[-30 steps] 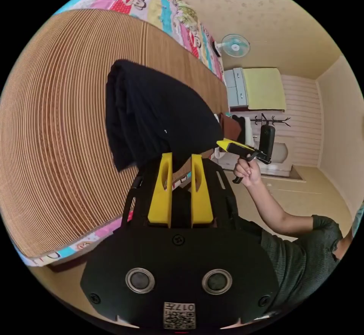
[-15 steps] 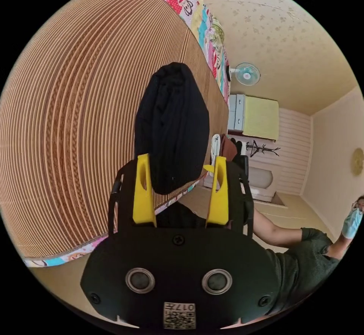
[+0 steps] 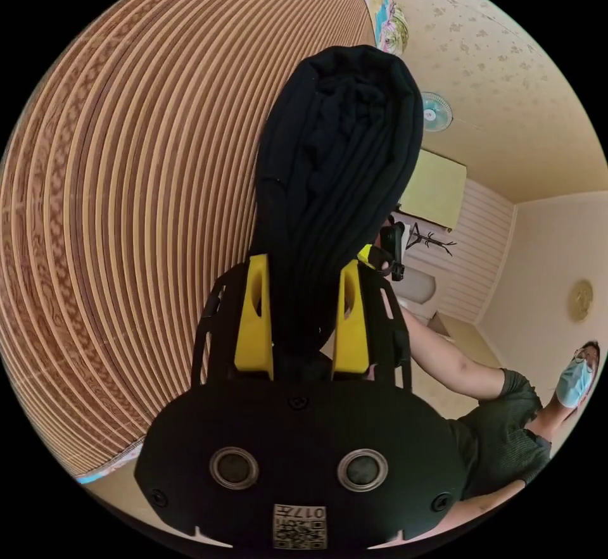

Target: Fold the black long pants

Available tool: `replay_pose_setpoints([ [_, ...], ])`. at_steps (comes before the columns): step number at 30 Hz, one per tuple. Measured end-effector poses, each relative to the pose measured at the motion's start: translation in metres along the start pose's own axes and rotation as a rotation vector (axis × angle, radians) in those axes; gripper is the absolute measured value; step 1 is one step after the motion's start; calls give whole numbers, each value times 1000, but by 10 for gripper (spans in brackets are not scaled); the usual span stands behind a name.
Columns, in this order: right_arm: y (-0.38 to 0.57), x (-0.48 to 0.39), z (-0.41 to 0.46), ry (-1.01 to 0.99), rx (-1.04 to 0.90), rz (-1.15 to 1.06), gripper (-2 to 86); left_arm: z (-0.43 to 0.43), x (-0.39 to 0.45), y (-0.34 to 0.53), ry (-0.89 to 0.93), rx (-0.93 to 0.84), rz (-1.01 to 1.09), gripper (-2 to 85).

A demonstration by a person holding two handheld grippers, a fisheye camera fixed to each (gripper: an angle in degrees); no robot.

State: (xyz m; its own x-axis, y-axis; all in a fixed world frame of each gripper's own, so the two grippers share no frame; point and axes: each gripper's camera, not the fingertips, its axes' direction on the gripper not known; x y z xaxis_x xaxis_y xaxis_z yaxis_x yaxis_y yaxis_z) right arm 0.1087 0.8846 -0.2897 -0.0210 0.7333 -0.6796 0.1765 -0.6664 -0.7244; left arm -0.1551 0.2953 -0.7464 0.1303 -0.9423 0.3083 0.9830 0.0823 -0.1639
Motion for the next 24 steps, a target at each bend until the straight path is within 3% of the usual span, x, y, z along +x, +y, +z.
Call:
replay_pose_setpoints([
  [9,45,-9,64,14,-384,-11,182,-116,-59,72,-138,96,-108,153],
  [11,47,-32,101,43,-473,-57,181,-157,-68,85,-166,193,-163,164],
  [16,23,-89,175,85,-565,-124,179,-269,-89,172,-165,647,-255,155],
  [20,-12,-152,224,138,-627,-236,177,-285,-124,262,-62,963,-313,94],
  [22,-22,-178,240,138,-630,-272,175,-264,-162,322,8,1084,-513,80],
  [24,-29,-200,254,101,-614,-272,173,-230,-193,362,62,1096,-689,107],
])
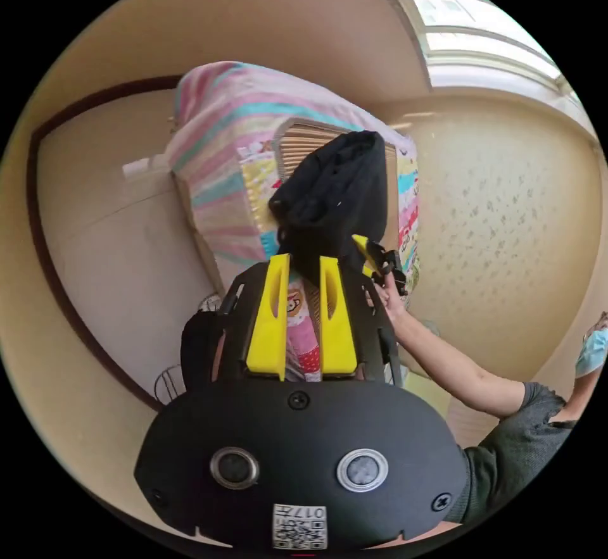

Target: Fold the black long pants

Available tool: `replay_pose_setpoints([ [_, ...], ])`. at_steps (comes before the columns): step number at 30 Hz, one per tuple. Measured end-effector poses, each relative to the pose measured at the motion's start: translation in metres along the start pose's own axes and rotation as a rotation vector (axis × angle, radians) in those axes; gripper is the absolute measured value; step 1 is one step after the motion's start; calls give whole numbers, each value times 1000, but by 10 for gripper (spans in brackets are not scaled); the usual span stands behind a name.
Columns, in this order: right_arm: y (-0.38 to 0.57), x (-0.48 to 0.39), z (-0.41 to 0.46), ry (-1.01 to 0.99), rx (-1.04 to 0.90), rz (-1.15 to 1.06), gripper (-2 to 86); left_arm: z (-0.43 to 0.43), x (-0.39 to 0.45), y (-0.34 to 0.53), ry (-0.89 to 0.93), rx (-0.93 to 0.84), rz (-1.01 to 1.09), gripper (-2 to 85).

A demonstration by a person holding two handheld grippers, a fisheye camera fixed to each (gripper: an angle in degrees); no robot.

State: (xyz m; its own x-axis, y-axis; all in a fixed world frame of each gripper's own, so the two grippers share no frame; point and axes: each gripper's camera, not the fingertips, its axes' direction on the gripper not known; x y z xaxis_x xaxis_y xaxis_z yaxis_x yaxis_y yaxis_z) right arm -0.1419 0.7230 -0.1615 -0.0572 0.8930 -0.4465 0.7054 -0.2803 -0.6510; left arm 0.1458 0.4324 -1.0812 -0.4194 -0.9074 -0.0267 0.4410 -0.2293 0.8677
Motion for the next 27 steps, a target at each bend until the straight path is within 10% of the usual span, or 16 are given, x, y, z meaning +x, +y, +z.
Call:
replay_pose_setpoints([
  [12,76,-18,-34,-205,-100,-5,97,52,-161,137,-71,-316,-683,126],
  [15,159,28,-78,-275,-241,-1,29,80,-126,85,-29,-364,-611,123],
  [20,351,111,-193,198,-366,307,9,128,-6,-33,-139,-531,-288,105],
  [27,538,128,-329,55,-37,358,5,251,201,-42,-631,-882,415,91],
])
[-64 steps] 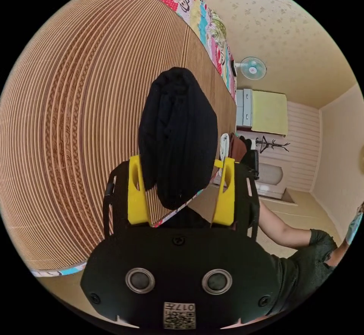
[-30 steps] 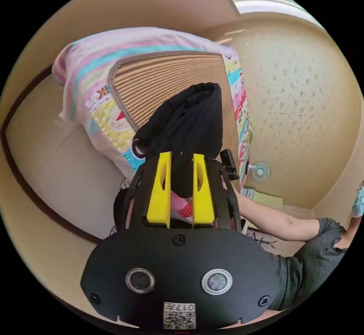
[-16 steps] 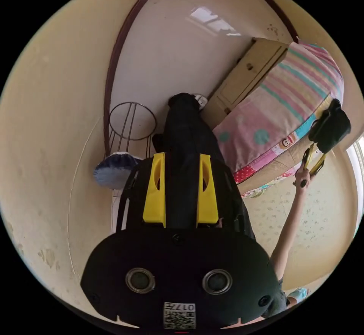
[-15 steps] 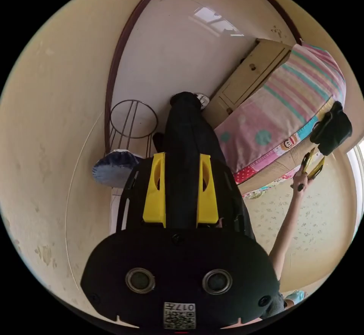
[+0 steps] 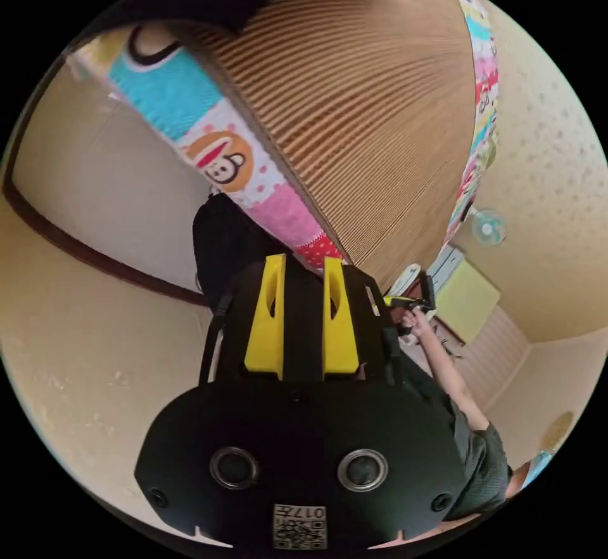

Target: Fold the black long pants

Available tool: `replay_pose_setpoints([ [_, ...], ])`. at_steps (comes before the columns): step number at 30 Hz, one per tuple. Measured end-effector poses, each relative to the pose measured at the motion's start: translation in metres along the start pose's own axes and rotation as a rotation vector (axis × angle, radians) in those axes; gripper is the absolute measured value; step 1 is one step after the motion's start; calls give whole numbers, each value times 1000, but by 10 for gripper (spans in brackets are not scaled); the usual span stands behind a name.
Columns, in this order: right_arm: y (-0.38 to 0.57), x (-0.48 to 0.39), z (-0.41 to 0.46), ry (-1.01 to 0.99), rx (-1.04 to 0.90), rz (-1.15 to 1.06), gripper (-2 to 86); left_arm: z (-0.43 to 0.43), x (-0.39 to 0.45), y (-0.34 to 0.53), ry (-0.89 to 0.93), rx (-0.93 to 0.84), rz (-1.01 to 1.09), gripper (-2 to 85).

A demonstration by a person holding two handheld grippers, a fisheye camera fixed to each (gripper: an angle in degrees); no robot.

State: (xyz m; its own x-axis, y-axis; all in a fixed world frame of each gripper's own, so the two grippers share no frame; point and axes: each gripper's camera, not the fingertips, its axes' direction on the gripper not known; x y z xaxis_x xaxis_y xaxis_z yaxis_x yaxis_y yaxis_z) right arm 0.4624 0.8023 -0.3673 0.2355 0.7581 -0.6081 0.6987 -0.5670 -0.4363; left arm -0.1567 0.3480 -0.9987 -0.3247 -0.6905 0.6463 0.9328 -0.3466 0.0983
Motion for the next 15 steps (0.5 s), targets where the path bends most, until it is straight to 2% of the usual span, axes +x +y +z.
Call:
replay_pose_setpoints([
  [1,34,6,-18,-19,94,-28,5,19,27,-15,-116,-114,-6,89],
  [4,125,36,-39,-90,311,-43,4,81,98,-46,-278,-344,-14,88],
  [6,178,70,-30,-191,415,19,5,123,149,-59,-276,-409,12,88],
  [8,246,128,9,-385,537,186,5,169,214,-65,-214,-435,117,88],
  [10,297,171,58,-559,610,349,5,233,307,-57,-126,-479,325,88],
  [12,345,200,112,-722,665,489,5,284,369,-37,-117,-554,489,88],
  [14,402,217,174,-893,747,618,5,333,418,-5,-218,-689,663,86],
  [15,414,218,186,-926,773,637,5,362,439,20,-365,-796,799,82],
])
